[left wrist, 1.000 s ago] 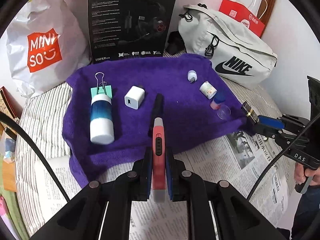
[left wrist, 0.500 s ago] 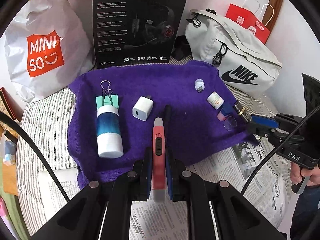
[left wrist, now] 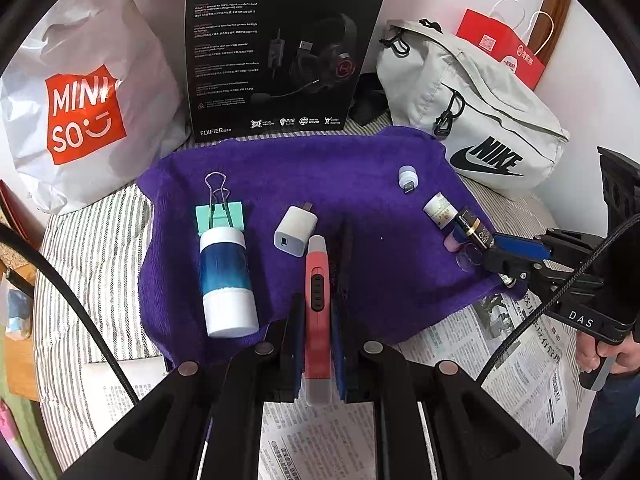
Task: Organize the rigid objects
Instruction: 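Carry the pink pen onto the towel left while right carries the bottle there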
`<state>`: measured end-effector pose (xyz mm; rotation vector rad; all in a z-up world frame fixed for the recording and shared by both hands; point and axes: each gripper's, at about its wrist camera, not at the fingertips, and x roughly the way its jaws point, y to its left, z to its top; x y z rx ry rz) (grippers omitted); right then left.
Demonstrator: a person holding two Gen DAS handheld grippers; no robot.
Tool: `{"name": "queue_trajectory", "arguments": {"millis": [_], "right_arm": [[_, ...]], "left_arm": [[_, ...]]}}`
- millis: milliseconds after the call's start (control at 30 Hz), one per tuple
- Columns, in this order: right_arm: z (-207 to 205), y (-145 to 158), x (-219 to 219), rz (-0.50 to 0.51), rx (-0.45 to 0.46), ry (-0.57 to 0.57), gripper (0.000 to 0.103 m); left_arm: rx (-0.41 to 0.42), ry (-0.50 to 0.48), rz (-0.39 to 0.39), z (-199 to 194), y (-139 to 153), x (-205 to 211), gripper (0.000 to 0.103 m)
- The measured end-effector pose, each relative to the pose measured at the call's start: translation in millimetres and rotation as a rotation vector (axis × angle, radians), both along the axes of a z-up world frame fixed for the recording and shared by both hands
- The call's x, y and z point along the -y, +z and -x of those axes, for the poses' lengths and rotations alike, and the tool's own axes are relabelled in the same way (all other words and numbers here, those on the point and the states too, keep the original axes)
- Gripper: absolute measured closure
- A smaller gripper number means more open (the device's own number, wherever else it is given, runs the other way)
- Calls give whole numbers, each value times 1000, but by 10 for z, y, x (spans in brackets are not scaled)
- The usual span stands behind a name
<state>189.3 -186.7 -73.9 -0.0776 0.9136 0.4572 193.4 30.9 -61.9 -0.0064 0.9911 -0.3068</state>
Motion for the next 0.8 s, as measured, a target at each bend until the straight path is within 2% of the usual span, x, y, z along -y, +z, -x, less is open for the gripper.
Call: {"name": "queue_trajectory", "arguments": {"millis": [367,800], "right_arm": [[-86,-72,-30,9,-18,-2,80],[-332,-296,-230,40,-68,19,80]], "left_arm": [[-5,-10,2,-91,-26,30,91],[-22,-21,7,-208,-86,22,91]]}}
